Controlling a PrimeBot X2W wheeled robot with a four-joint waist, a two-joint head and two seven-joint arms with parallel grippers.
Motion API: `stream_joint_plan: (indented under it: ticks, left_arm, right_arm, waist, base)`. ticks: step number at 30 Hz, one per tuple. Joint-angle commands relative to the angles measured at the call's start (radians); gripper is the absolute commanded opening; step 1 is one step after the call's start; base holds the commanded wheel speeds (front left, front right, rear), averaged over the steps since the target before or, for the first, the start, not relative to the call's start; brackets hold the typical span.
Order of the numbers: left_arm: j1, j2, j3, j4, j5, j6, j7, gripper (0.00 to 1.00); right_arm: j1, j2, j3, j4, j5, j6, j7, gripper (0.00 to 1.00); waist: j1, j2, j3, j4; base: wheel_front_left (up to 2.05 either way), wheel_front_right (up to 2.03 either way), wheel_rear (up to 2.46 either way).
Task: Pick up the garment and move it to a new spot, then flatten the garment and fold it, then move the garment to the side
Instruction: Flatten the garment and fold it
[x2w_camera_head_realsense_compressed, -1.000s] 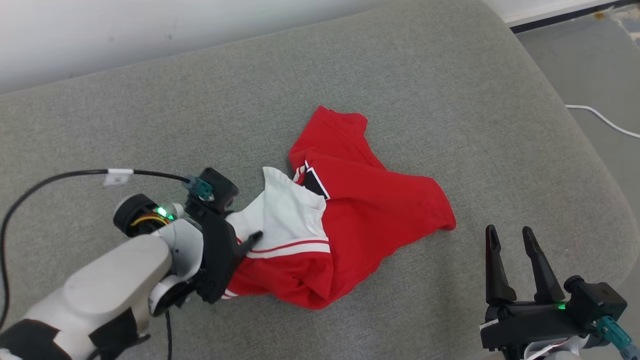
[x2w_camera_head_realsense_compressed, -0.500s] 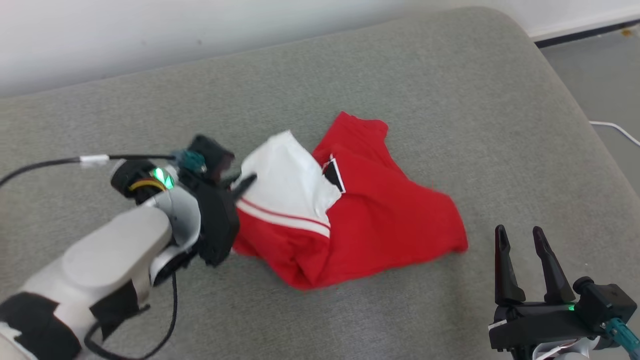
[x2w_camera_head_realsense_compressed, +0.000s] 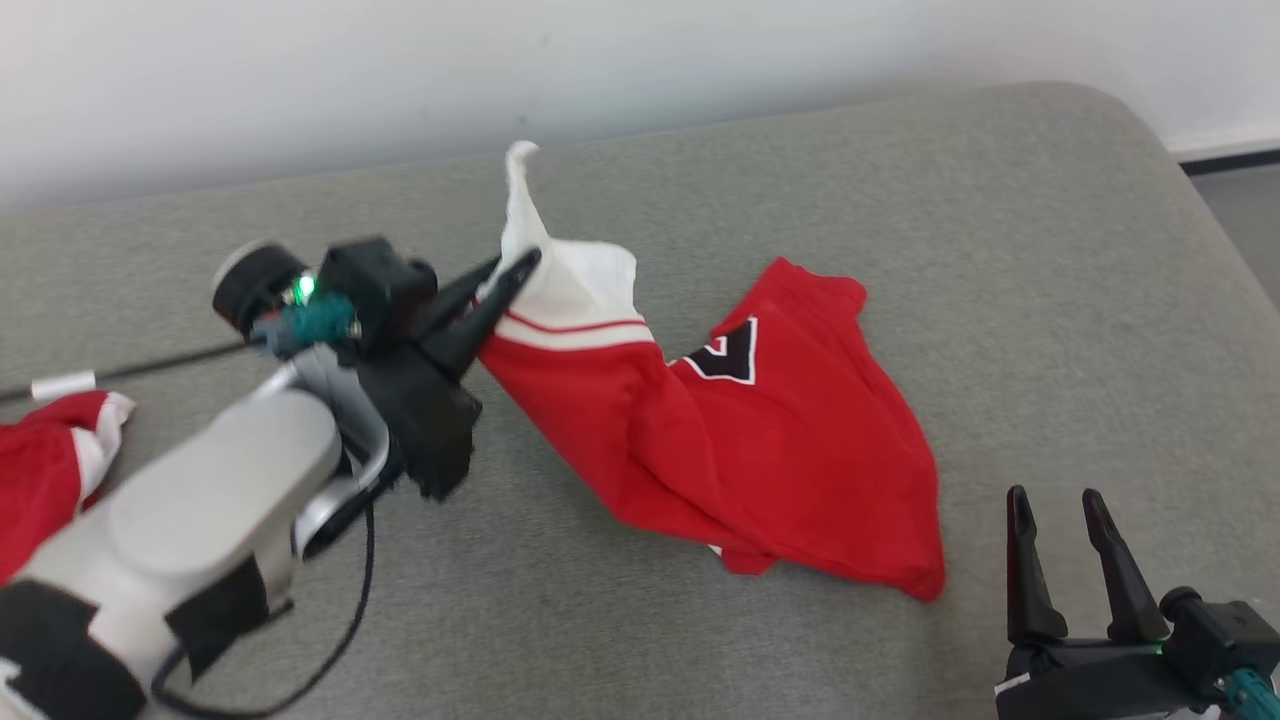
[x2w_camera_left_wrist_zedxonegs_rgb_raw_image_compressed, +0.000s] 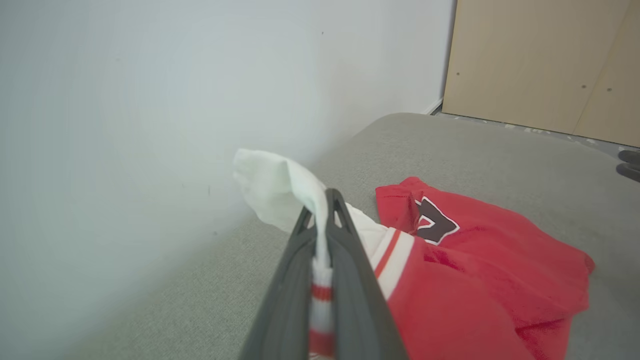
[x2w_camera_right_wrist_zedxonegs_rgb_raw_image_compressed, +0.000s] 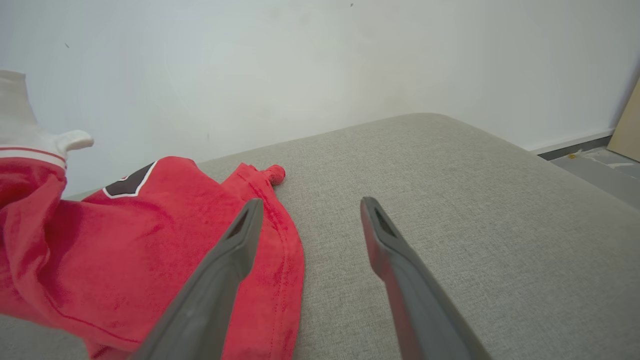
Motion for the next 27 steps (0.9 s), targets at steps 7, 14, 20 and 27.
stream_joint_plan:
  ticks: [7, 14, 20, 27]
  left_arm:
    - [0.258, 0.058, 0.139, -0.247, 0.087, 0.138, -0.031, 0.00]
    - [0.605, 0.002, 0.368, -0.333, 0.179, 0.201, -0.030, 0.00]
    - [0.786, -0.109, 0.546, -0.272, 0.253, 0.142, -0.030, 0.00]
    - [0.878, -0.222, 0.725, -0.186, 0.340, 0.083, -0.031, 1.00]
  right_arm:
    - [0.034, -0.013, -0.011, -0.008, -0.005, -0.003, 0.000, 1.00]
    - [0.029, -0.029, -0.010, -0.004, -0.009, -0.003, 0.000, 1.00]
    - [0.024, -0.042, 0.001, 0.006, -0.010, -0.003, 0.000, 1.00]
    - [0.024, -0.050, 0.011, 0.016, -0.009, -0.003, 0.000, 1.00]
  waist:
    - [0.0000, 0.0001, -0.019, 0.116]
    - [0.0000, 0.0001, -0.012, 0.170]
    - [0.0000, 0.0001, -0.015, 0.191]
    - [0.0000, 0.0001, -0.030, 0.192]
  base:
    - [0.00, 0.00, 0.00]
    - [0.00, 0.00, 0.00]
    - [0.00, 0.00, 0.00]
    - [0.00, 0.00, 0.00]
